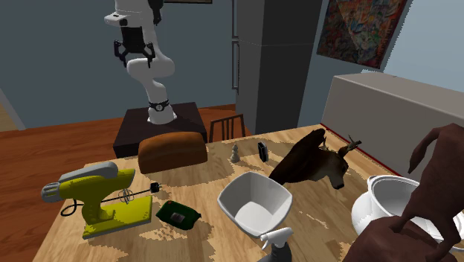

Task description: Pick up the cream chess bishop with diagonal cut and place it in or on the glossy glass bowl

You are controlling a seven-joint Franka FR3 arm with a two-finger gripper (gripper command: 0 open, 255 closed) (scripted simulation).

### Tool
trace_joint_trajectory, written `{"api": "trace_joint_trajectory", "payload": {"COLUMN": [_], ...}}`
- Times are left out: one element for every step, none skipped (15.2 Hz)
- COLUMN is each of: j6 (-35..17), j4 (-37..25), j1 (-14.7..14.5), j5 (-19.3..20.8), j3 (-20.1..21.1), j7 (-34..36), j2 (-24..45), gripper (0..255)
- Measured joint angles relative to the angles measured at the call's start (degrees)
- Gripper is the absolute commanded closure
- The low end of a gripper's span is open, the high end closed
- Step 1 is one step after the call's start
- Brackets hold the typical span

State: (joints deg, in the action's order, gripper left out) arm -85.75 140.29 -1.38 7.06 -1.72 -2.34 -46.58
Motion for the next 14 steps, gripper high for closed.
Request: {"api": "trace_joint_trajectory", "payload": {"j6": [0.00, -1.07, -2.34, -4.27, -6.18, -8.44, -10.78, -13.01, -15.35, -17.48, -19.82, -22.53, -24.65, -26.95], "j4": [0.00, 0.74, 1.58, 3.01, 4.38, 5.84, 6.97, 8.11, 9.21, 10.18, 11.27, 12.33, 13.09, 13.85], "j1": [0.00, -0.16, -0.59, -1.06, -1.55, -2.05, -2.62, -3.15, -3.63, -4.03, -4.64, -5.20, -5.81, -6.37], "j5": [0.00, -0.13, -0.70, -1.28, -1.83, -2.38, -3.00, -3.55, -4.00, -4.32, -4.91, -5.42, -5.97, -6.45], "j3": [0.00, 0.02, 0.51, 0.97, 1.42, 1.86, 2.41, 2.88, 3.28, 3.53, 4.13, 4.67, 5.25, 5.80], "j7": [0.00, 0.04, 0.51, 1.00, 1.41, 1.84, 2.34, 2.73, 3.01, 3.11, 3.59, 4.00, 4.41, 4.79], "j2": [0.00, 0.13, 0.18, 0.29, 0.34, 0.66, 1.37, 1.89, 2.59, 3.13, 3.86, 4.99, 5.72, 6.68], "gripper": [0, 0, 0, 0, 0, 0, 0, 0, 0, 0, 0, 0, 0, 0]}}
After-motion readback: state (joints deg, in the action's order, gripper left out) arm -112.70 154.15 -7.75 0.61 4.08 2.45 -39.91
